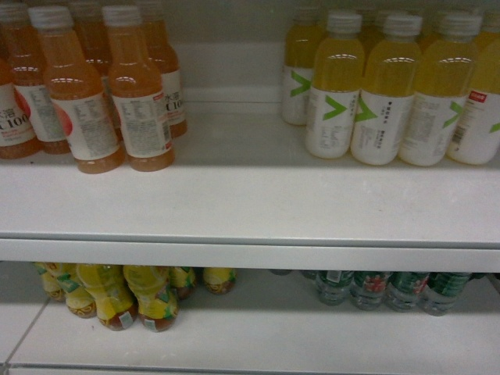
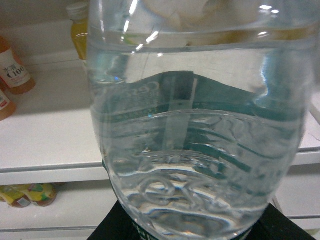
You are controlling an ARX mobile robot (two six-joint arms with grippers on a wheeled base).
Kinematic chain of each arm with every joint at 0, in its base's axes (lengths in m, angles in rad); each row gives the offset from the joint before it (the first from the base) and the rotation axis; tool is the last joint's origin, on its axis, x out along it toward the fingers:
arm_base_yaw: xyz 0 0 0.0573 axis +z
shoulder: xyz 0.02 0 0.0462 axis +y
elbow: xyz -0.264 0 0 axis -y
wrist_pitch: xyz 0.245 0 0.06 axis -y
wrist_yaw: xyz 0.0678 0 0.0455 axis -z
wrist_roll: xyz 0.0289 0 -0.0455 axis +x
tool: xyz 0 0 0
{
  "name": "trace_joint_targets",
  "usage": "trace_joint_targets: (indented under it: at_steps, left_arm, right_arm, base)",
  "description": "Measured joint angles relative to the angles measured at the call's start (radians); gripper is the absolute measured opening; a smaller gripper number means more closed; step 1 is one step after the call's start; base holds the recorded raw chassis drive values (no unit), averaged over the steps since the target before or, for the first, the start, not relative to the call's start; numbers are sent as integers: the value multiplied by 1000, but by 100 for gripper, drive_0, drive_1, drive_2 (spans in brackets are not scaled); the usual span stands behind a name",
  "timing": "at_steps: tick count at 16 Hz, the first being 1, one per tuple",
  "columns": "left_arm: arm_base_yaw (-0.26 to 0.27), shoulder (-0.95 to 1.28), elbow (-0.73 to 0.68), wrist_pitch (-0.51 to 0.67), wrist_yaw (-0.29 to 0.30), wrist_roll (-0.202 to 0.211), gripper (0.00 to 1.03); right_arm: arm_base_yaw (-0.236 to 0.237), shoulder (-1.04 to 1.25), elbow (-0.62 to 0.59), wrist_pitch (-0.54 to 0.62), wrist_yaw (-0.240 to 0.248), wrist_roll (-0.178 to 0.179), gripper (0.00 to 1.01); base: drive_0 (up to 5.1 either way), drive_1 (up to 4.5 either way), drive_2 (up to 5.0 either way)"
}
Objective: Move water from second to third shelf
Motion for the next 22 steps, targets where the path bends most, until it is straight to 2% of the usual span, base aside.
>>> trace_joint_targets:
  at_steps: [22]
  left_arm:
    - [0, 0, 0, 2, 0, 0, 98]
  right_arm:
    - [1, 0, 0, 4, -3, 0, 36]
  base:
    - [-501, 245, 245]
